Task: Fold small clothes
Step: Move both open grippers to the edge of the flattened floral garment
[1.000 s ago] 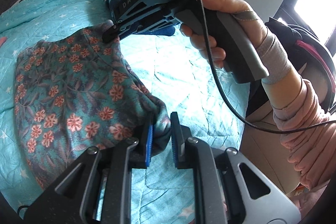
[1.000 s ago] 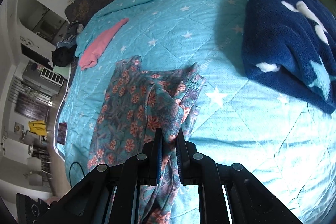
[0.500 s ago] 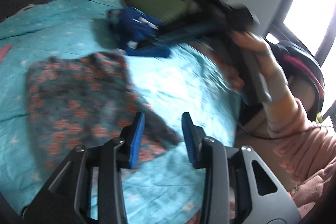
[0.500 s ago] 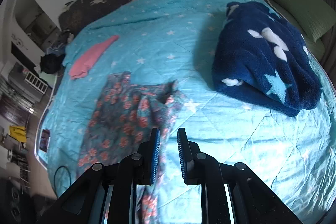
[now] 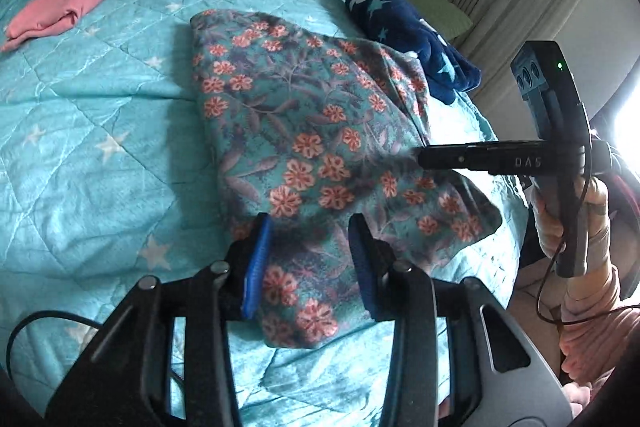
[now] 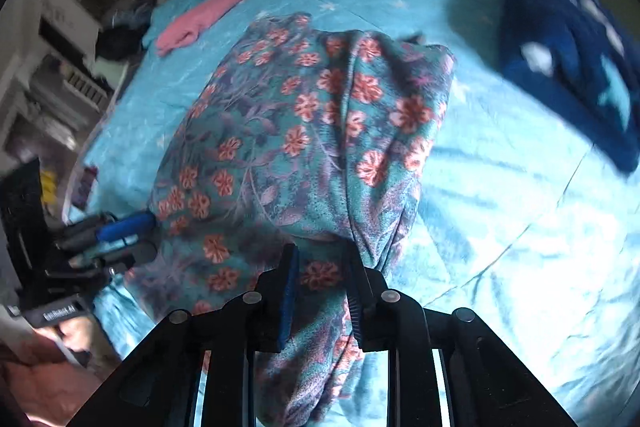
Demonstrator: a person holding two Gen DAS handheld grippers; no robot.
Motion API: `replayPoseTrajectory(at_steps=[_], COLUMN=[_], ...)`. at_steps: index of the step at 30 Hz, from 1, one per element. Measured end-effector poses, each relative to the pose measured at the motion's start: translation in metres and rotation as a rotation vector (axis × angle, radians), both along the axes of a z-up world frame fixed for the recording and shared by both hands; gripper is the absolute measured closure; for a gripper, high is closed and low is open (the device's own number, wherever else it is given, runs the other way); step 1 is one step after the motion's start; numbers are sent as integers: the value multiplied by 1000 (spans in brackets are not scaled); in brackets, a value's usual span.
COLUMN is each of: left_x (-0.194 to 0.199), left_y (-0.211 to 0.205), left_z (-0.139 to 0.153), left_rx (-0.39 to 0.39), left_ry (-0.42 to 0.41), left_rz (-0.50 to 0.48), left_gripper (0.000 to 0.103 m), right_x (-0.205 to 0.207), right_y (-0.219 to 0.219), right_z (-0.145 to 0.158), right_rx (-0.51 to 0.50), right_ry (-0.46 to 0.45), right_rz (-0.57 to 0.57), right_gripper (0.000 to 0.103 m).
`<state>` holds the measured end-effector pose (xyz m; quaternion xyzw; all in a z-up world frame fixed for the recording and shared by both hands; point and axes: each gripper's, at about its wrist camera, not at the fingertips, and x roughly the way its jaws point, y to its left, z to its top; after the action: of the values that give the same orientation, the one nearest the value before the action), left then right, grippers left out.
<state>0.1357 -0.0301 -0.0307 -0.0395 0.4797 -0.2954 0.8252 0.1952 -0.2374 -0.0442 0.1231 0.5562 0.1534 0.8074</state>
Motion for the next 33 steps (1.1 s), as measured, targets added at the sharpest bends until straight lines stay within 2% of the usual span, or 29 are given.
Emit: replayPoseTrajectory(at_steps=[2, 4, 5, 7, 10, 13, 14, 17, 21, 24, 27, 31, 33], left_x=[2, 3, 3, 4, 9, 11, 11, 9, 10, 20, 31, 45, 49], left_y=[5, 14, 18, 24, 28, 25, 26, 28, 37, 40, 32, 16, 8], left_z=[9, 18, 19, 17, -3, -26, -30, -22, -6, -2, 1, -1, -2], left_rx=[-31, -49, -52, -46, -22, 13, 11, -3, -34, -51, -23, 12, 23], left_ry=[-21, -47, -57, -59, 11, 100, 111, 87, 48, 53, 30, 37, 41], left_rz=[3, 13, 21, 37, 38, 29, 35, 39, 41, 61, 63, 23, 4], left_gripper=[61, 59, 55, 53, 52, 52, 52, 52, 52, 52, 52, 51, 46], right_x=[-4, -10, -13, -20, -30, -30, -29, -28, -33, -30, -17, 0, 4], right_y=[-2, -2, -4, -6, -3, 6, 6, 4, 5, -3, -17, -38, -48], right_z=[15, 32, 36, 42, 32, 5, -5, -6, 24, 34, 25, -1, -10], right_rx=[-1, -57, -62, -19, 12, -90, -114, -93, -116, -86, -38, 127, 193], right_ry=[-30, -86, -98, -106, -84, -21, 6, 21, -71, -96, -81, -29, -5], right_rz=[-17, -33, -37, -43, -20, -20, -39, -76, -53, -73, -112, -155, -169], right_gripper=[80, 75, 72, 67, 63, 57, 51, 48, 47, 37, 36, 36, 36])
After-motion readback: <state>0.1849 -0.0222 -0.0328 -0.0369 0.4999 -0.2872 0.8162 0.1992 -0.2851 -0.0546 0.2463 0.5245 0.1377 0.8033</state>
